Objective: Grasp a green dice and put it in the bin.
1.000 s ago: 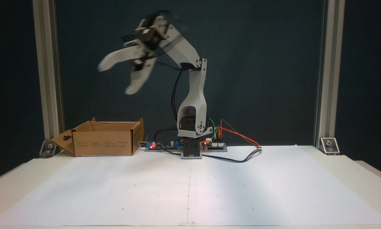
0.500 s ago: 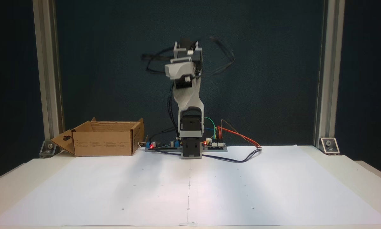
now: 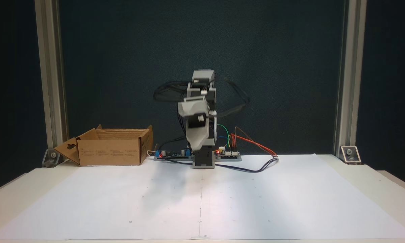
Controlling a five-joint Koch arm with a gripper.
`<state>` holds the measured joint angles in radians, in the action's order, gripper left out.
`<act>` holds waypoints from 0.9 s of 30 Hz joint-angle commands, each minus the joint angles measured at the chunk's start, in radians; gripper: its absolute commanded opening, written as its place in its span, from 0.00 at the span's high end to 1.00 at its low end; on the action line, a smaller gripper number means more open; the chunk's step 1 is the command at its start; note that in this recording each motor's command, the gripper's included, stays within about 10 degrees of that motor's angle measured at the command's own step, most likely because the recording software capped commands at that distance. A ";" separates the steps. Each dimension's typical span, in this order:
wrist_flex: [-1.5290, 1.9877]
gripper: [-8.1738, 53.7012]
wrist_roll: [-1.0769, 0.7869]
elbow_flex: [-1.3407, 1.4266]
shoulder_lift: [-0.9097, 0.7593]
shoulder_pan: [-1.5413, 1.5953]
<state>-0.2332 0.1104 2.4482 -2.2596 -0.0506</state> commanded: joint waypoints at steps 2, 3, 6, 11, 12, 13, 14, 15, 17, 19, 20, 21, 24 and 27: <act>-0.202 0.14 -0.018 0.037 -0.115 0.011; -0.245 0.15 -0.018 0.060 -0.115 0.012; -0.368 0.16 -0.020 0.124 -0.115 0.012; -0.575 0.17 -0.023 0.239 -0.114 0.011; -0.612 0.17 -0.023 0.262 -0.115 0.011; -0.656 0.17 -0.023 0.284 -0.115 0.009; -0.696 0.17 -0.023 0.304 -0.114 0.006; -0.734 0.17 -0.023 0.322 -0.115 0.006; -0.813 0.17 -0.023 0.354 -0.115 0.000; -0.889 0.17 -0.023 0.382 -0.114 -0.006; -0.932 0.17 -0.025 0.397 -0.115 -0.015; -0.969 0.17 -0.025 0.411 -0.114 -0.020; -1.090 0.16 -0.025 0.445 -0.115 -0.020; -1.210 0.16 -0.026 0.474 -0.114 -0.023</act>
<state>-1.3162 0.1089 2.9345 -2.2596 -0.0721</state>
